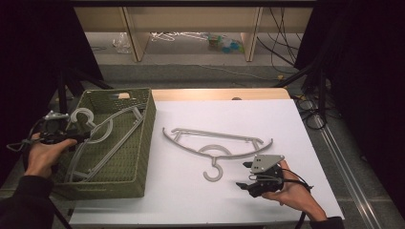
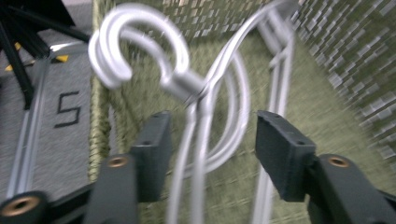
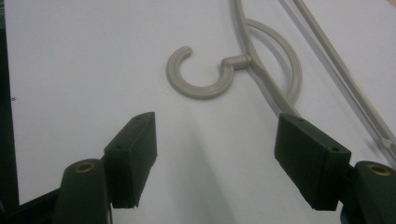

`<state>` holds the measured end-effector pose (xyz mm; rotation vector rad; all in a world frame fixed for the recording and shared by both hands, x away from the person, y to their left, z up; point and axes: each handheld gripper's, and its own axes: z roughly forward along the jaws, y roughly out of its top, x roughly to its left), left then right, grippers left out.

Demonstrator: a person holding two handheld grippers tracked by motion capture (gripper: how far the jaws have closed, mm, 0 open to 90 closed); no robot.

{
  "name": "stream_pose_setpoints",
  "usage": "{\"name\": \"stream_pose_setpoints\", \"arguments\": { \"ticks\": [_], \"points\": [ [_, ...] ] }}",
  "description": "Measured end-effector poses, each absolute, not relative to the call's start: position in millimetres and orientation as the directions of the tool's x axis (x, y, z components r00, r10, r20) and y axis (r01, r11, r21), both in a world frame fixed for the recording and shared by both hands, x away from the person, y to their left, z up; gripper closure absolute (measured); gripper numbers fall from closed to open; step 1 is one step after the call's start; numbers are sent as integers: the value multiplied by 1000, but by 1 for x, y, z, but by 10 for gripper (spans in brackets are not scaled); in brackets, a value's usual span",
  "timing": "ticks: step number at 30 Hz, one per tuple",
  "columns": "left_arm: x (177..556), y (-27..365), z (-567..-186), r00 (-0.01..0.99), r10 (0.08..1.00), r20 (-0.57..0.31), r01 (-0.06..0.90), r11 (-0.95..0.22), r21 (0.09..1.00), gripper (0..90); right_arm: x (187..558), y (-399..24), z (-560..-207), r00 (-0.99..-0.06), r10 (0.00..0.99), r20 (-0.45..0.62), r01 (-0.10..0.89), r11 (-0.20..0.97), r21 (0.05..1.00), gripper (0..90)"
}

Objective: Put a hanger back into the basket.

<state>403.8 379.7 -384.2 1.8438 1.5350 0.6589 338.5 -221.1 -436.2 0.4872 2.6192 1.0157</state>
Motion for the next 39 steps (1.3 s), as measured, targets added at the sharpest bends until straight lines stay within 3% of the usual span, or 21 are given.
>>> {"name": "stream_pose_setpoints", "arguments": {
  "ticks": [9, 19, 25, 39],
  "points": [
    [367, 334, -362, 305, 948, -88, 530, -92, 843, 310, 341, -222, -436, -888, 438, -144, 216, 672, 709, 298],
    [342, 272, -366, 462, 876, -141, 437, -86, 896, 190, 341, -221, -437, -883, 447, -140, 217, 655, 724, 287],
    [332, 242, -373, 556, 829, -57, 359, -178, 916, 175, 342, -222, -439, -879, 458, -135, 222, 643, 733, 281],
    [301, 186, -404, 634, 771, -64, 309, -177, 934, 172, 340, -222, -442, -879, 460, -123, 228, 635, 738, 271]
  ]
}}
